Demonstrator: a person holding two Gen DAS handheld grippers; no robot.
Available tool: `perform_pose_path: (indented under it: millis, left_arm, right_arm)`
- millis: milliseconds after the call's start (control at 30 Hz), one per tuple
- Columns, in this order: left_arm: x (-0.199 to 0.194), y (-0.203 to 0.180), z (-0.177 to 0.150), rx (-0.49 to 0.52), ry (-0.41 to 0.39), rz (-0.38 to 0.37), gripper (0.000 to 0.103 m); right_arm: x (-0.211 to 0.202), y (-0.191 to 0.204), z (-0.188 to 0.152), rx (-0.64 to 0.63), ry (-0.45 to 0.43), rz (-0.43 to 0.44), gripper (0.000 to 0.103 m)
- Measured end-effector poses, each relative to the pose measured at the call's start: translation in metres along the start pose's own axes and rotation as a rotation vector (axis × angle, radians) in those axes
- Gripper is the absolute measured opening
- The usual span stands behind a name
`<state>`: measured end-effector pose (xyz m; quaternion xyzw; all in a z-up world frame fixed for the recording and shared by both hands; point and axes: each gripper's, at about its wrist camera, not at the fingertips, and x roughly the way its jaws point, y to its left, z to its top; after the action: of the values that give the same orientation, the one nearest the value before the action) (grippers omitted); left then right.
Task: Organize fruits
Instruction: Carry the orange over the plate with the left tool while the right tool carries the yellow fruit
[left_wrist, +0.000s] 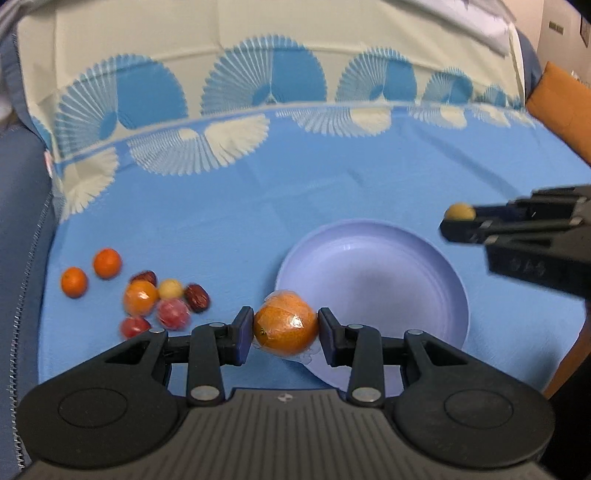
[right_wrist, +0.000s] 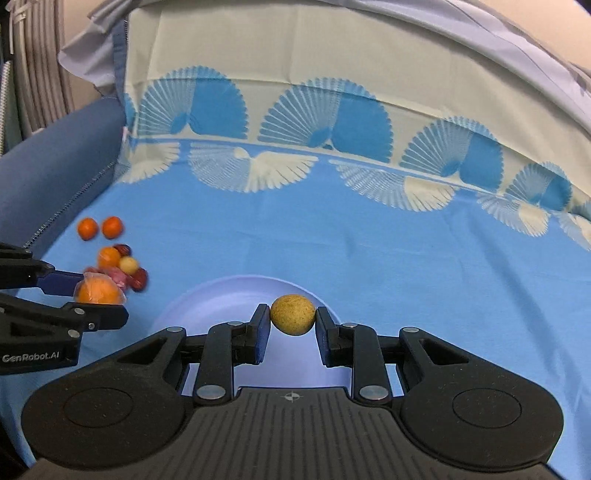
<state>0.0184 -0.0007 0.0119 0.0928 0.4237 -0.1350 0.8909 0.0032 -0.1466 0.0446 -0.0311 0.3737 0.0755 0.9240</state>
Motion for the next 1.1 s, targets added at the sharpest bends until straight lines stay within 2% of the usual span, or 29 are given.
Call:
perform_pose_path:
  millis: [167, 400, 1100]
  left_arm:
    - [0.014, -0.018, -0.003, 0.036, 0.022, -0.042, 0.041]
    - [0.014, -0.038, -0.005, 0.126, -0.028, -0.063, 0.041]
    - [0.02, -0.04, -0.004, 0.142, -0.004, -0.05, 0.042]
  right_arm:
    - [0.001, -0.021, -0.001, 0.036, 0.023, -0.02, 0.028]
    - [0.007, -0.029, -0.009, 0.046, 0.043, -0.016, 0.028]
    - [0.007, -0.03, -0.009, 0.021, 0.048, 0.0, 0.028]
